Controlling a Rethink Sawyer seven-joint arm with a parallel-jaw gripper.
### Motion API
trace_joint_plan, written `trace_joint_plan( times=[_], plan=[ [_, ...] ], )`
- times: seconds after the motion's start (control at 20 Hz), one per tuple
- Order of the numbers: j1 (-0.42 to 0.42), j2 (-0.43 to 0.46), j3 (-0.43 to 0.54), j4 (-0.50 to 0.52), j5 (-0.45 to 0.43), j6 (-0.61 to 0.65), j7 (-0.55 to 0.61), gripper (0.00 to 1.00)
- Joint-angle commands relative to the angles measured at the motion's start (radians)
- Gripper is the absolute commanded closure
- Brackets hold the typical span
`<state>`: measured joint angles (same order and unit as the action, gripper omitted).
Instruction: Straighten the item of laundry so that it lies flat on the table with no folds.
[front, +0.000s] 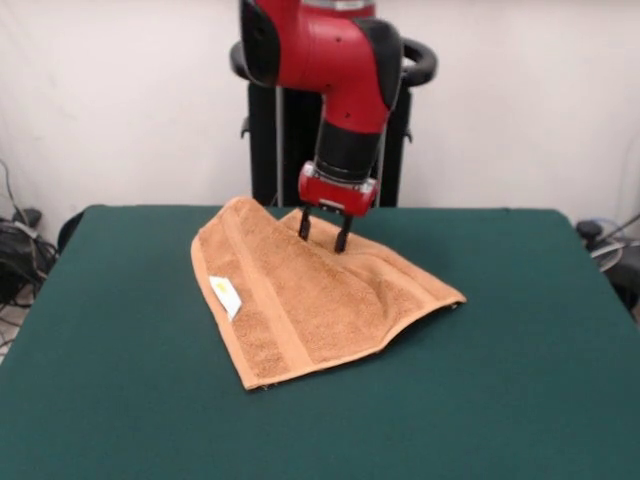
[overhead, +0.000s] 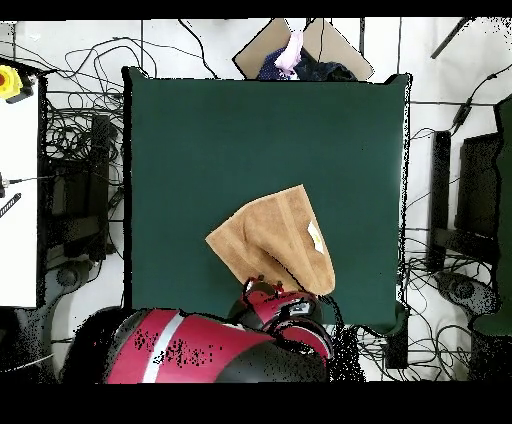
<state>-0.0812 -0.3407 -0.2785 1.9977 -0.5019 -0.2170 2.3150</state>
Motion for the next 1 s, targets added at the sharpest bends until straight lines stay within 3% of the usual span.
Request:
trace_joint_plan(
  times=[0.05, 0.35, 0.4, 0.7, 1.0],
  plan=[
    [-0.088, 0.048, 0.11, -0.142, -0.09, 0.03, -0.023, 0.0],
    [-0.168, -0.008, 0.219, -0.106, -0.122, 0.111, -0.004, 0.0],
    [-0.183, -0.017, 0.244, -0.098, -0.125, 0.124, 0.001, 1.0],
    [-0.152, -0.033, 0.31, -0.075, 0.009, 0.169, 0.099, 1.0],
    [-0.169, -0.049, 0.443, -0.029, 0.152, 0.245, 0.171, 1.0]
  ],
)
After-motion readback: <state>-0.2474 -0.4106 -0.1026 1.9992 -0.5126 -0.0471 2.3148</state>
